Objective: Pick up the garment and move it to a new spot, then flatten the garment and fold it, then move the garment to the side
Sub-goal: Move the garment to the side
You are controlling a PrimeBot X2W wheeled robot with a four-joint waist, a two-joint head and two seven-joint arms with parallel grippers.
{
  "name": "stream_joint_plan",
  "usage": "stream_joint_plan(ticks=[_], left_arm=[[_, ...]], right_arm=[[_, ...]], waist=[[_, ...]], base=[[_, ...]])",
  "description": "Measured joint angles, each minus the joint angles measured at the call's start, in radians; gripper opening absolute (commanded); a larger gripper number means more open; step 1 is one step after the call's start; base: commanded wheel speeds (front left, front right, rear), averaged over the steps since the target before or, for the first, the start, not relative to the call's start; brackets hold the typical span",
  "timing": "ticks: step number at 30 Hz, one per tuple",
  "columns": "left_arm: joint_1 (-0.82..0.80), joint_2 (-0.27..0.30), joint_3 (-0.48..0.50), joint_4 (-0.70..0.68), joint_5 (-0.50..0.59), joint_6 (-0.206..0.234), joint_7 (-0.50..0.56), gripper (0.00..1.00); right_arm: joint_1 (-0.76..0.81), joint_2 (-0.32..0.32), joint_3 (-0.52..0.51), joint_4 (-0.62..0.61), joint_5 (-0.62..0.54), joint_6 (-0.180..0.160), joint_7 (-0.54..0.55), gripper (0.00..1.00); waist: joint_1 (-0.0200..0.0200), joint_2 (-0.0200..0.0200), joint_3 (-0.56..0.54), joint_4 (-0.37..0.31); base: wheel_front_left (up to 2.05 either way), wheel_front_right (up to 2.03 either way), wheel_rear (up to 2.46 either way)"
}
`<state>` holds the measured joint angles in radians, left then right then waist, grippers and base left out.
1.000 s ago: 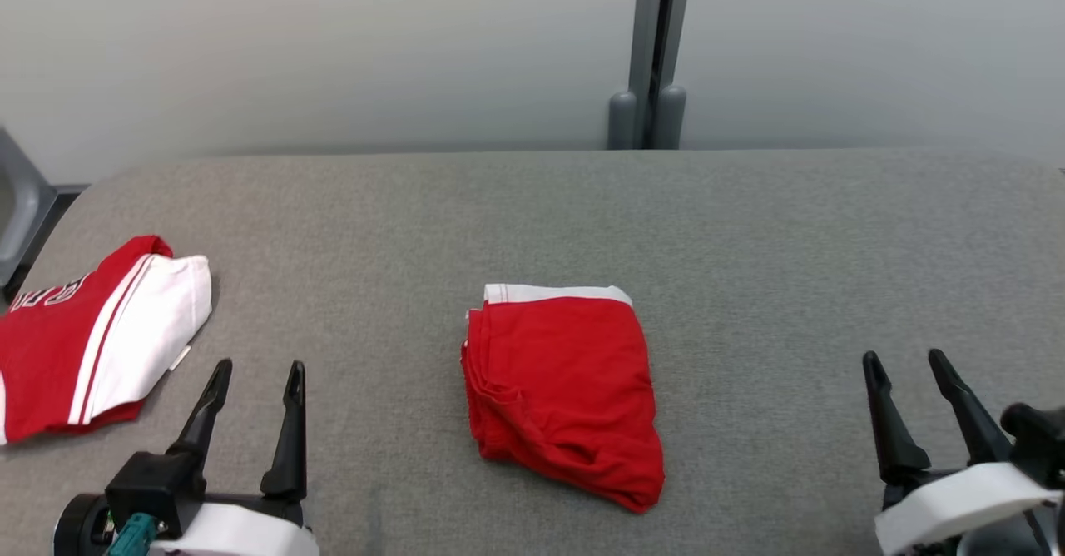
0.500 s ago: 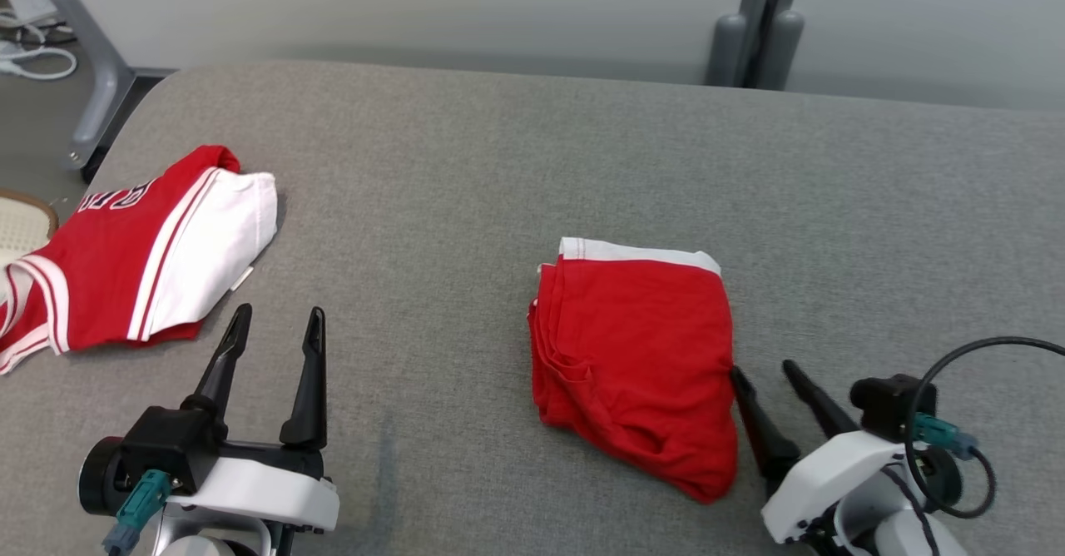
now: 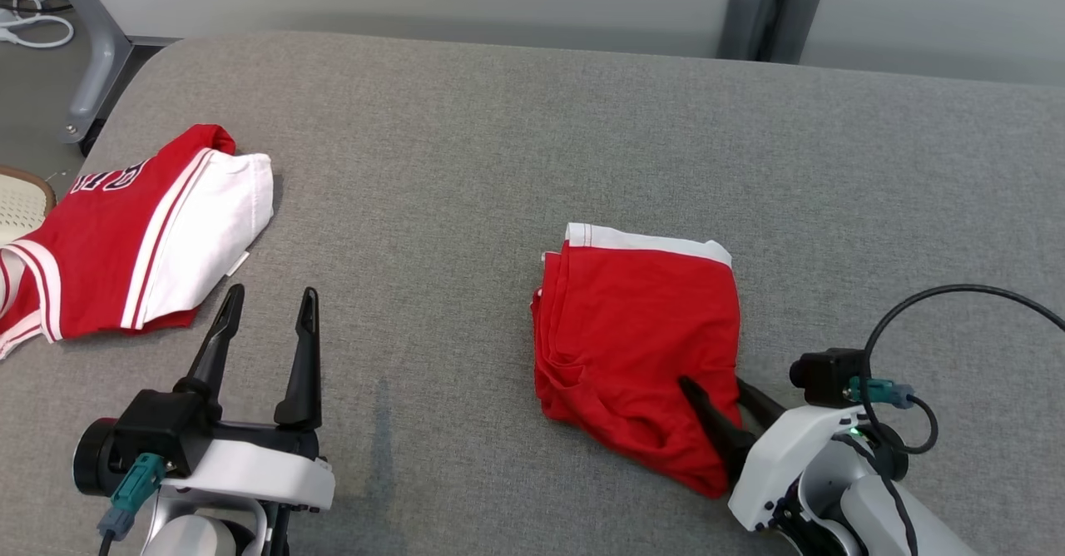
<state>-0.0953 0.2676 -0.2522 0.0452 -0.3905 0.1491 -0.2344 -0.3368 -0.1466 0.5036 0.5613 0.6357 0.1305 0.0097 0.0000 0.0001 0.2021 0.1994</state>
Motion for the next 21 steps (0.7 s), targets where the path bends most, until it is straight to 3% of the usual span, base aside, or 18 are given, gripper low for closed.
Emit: stream_joint_plan(ticks=[10, 21], left_arm=[[-0.009, 0.002, 0.005, 0.003, -0.003, 0.001, -0.008, 1.00], [0.001, 0.016, 0.006, -0.038, -0.003, 0.009, -0.004, 1.00]], right_arm=[[-0.045, -0.075, 0.116, 0.010, 0.080, 0.002, -0.004, 0.00], [-0.103, -0.196, 0.162, 0.004, 0.015, 0.001, -0.002, 0.00]], waist=[[0.0000, 0.0000, -0.005, -0.038], [0.0000, 0.0000, -0.001, -0.183]], base=[[0.00, 0.00, 0.00], [0.00, 0.00, 0.00]])
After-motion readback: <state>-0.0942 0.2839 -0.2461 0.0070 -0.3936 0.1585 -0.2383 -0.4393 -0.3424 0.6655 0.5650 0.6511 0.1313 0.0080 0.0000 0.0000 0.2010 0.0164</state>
